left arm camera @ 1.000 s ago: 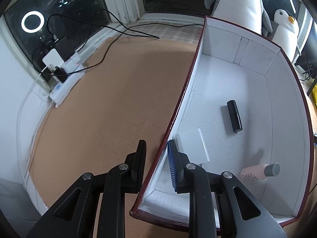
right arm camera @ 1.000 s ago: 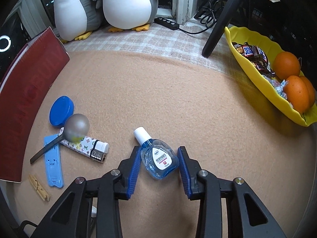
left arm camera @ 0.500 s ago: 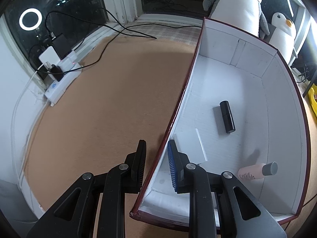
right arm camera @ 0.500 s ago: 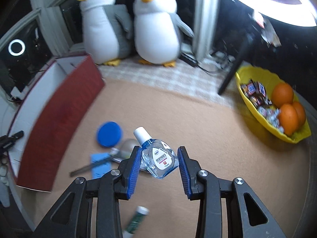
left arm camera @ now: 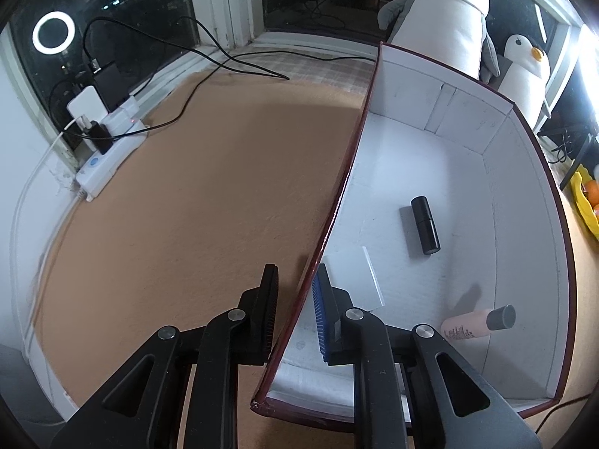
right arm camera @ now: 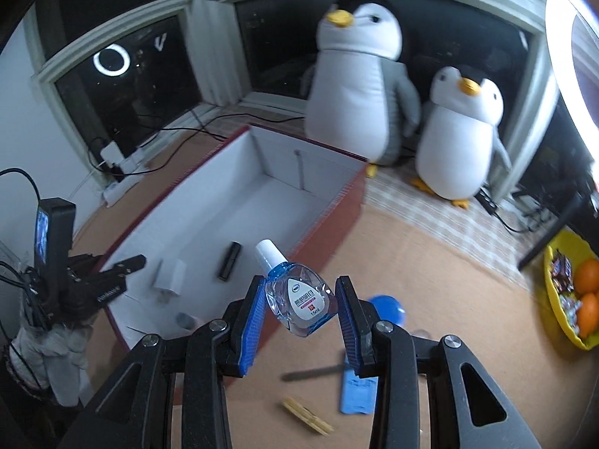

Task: Organize rigid objects
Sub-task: 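Lift the eye-drop bottle and carry it toward the red box with the right gripper, then lower the eye-drop bottle into the box and open the right gripper, then move the right gripper back over the mat toward the grey spoon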

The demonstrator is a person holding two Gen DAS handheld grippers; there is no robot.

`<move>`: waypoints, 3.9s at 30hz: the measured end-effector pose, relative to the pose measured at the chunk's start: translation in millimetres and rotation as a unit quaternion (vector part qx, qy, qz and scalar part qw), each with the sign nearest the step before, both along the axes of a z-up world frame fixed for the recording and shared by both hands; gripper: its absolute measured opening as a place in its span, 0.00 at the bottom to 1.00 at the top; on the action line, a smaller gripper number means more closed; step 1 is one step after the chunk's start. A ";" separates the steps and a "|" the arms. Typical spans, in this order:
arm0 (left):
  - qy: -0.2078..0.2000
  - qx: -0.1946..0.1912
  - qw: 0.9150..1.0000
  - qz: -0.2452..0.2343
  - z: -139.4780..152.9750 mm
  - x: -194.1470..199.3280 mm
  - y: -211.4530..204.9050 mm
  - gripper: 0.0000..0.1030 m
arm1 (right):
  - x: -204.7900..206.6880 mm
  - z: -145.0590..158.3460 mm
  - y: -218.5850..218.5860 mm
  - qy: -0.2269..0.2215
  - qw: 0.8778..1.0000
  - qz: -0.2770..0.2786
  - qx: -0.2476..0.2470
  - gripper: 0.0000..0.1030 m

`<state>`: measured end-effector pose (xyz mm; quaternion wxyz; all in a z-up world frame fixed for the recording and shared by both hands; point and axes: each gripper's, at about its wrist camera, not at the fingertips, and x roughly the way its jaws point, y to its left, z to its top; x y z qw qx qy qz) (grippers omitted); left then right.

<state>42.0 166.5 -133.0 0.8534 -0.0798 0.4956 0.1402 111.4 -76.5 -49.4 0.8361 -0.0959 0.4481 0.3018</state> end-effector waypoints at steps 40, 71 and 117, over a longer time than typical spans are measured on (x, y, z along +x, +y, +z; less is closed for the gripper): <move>-0.001 0.004 1.000 -0.002 0.3 0.5 0.7 0.14 | 0.7 -23.1 57.9 0.002 0.999 0.041 -0.019 0.38; 0.028 0.044 0.999 0.006 2.4 6.7 -7.9 0.18 | 34.4 -99.2 -148.3 0.071 0.991 -0.060 -0.099 0.40; 0.033 0.047 0.998 0.014 3.1 9.2 -10.1 0.19 | 69.7 -131.2 -118.3 0.082 0.991 0.029 -0.097 0.08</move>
